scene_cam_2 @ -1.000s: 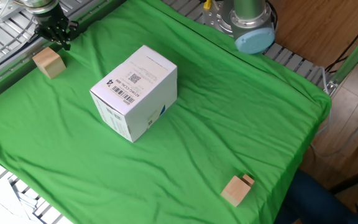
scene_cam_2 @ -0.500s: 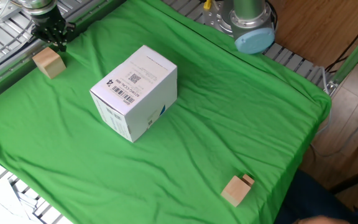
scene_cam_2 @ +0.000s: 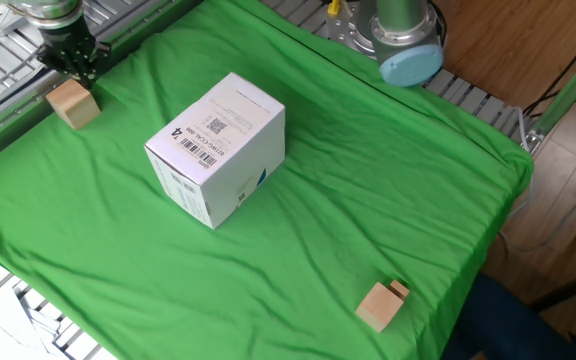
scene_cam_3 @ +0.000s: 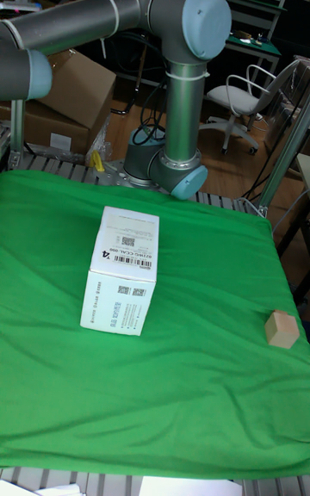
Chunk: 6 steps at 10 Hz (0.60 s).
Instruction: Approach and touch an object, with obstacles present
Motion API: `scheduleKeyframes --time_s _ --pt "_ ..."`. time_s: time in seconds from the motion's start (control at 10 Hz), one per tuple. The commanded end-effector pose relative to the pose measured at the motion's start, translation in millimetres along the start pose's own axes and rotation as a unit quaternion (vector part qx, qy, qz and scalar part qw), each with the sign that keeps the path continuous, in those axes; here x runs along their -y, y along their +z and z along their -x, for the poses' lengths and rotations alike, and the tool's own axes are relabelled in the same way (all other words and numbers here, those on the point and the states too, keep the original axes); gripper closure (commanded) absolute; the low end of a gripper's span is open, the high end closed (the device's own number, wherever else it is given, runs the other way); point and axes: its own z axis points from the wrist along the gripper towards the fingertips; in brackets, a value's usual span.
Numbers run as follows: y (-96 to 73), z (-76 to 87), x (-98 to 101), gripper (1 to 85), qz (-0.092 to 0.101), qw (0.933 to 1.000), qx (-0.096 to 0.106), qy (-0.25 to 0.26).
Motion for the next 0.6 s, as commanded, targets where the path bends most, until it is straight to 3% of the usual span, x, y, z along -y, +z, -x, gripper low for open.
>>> scheduleKeyframes --time_s 0.0,0.1,0.2,0.4,0.5 --pt "-3.3 0.8 0.2 83.3 0.004 0.9996 -0.004 0.026" --pt "-8.5 -1.6 -21.1 83.3 0.041 0.9958 -0.006 0.082" --pt "-16.9 -2.5 -28.7 83.3 0.049 0.9910 -0.010 0.124" --pt "-37.9 -0.9 -29.0 83.3 0.018 0.9806 -0.019 0.194" --pt "-48.6 4.8 -33.4 83.3 0.008 0.9707 -0.018 0.240"
